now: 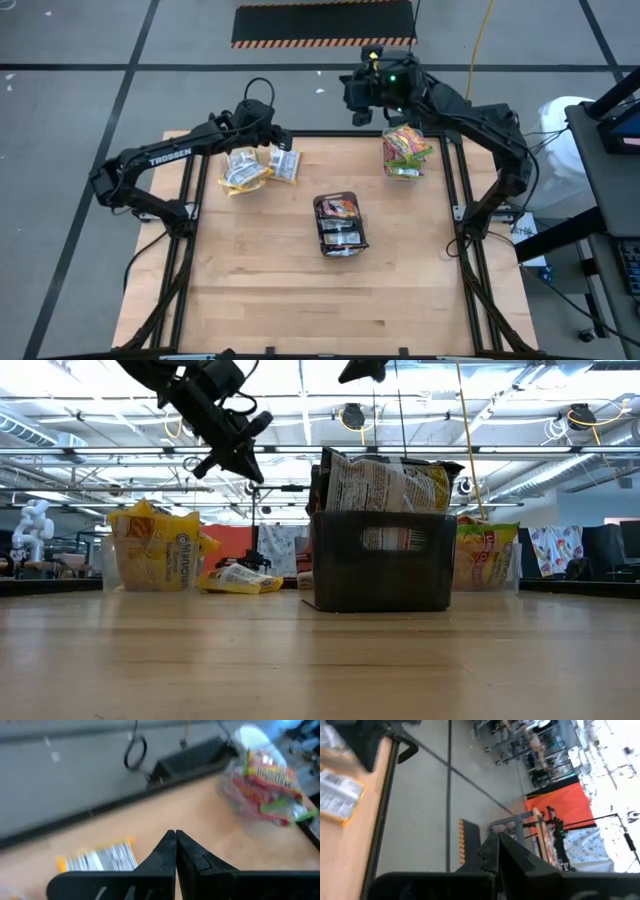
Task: Sort Maruchan noodles
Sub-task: Put the yellow noodle pack into the left transparent bin
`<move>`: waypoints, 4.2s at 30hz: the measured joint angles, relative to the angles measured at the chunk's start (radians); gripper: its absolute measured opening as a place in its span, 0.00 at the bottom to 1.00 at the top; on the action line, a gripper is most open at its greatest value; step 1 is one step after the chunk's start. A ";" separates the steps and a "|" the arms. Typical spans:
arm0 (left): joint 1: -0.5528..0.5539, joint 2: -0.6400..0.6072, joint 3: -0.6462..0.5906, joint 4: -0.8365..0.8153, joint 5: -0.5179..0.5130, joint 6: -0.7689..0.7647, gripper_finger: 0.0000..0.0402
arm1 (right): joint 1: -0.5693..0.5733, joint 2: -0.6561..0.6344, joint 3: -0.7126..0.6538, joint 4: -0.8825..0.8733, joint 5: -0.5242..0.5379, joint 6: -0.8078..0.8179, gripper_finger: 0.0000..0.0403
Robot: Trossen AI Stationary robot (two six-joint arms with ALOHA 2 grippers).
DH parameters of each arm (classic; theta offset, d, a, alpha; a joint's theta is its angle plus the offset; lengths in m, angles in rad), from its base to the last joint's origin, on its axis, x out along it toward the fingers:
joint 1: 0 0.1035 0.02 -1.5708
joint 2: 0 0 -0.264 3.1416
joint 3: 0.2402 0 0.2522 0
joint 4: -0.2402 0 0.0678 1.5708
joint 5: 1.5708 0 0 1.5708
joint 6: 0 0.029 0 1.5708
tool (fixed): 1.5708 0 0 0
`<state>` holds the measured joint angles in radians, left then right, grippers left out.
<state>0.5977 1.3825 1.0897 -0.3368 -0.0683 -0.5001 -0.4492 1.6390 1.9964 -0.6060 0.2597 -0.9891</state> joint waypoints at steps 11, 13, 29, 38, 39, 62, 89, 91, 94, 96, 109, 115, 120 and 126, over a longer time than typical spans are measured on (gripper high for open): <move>-0.004 0.012 -0.002 -0.036 0.128 0.055 0.10 | 0.003 -0.002 -0.043 0.072 0.003 0.016 0.00; -0.002 0.012 -0.002 -0.039 0.127 0.039 0.14 | 0.003 -0.002 -0.043 0.072 0.003 0.006 0.00; 0.015 0.040 -0.002 -0.231 0.066 -0.168 0.24 | 0.003 -0.042 -0.042 0.121 0.005 -0.028 0.00; 0.039 0.183 -0.002 -0.166 0.124 -0.209 0.24 | 0.003 -0.078 -0.042 0.118 0.005 -0.027 0.00; 0.039 0.201 -0.002 -0.151 0.131 -0.203 0.24 | 0.003 -0.080 -0.042 0.121 0.005 -0.027 0.00; 0.099 0.266 -0.002 -0.233 0.105 -0.107 0.24 | 0.003 -0.084 -0.042 0.116 0.057 -0.071 0.00; 0.109 0.334 -0.001 -0.194 0.181 -0.137 0.24 | 0.003 -0.084 -0.042 0.122 0.057 -0.079 0.00; 0.108 0.352 -0.002 -0.201 0.181 -0.135 0.24 | 0.003 -0.084 -0.042 0.123 0.057 -0.081 0.00; 0.107 0.376 -0.001 -0.179 0.187 -0.134 0.24 | 0.003 -0.084 -0.042 0.123 0.058 -0.100 0.00; 0.107 0.387 0.000 -0.179 0.191 -0.130 0.24 | 0.003 -0.084 -0.042 0.124 0.059 -0.104 0.00; 0.108 0.398 0.000 -0.156 0.172 -0.099 0.15 | 0.003 -0.084 -0.042 0.124 0.061 -0.105 0.00; 0.107 0.400 -0.001 -0.125 0.165 -0.051 0.02 | 0.003 -0.084 -0.042 0.124 0.061 -0.105 0.00; 0.108 0.390 -0.005 -0.090 0.167 -0.048 0.01 | 0.003 -0.084 -0.042 0.124 0.061 -0.105 0.00; 0.109 0.316 -0.005 -0.052 0.175 -0.047 0.00 | 0.003 -0.084 -0.042 0.124 0.061 -0.104 0.00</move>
<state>0.7064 1.6981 1.0847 -0.3888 0.1066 -0.5472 -0.4461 1.5551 1.9541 -0.4824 0.3207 -1.0935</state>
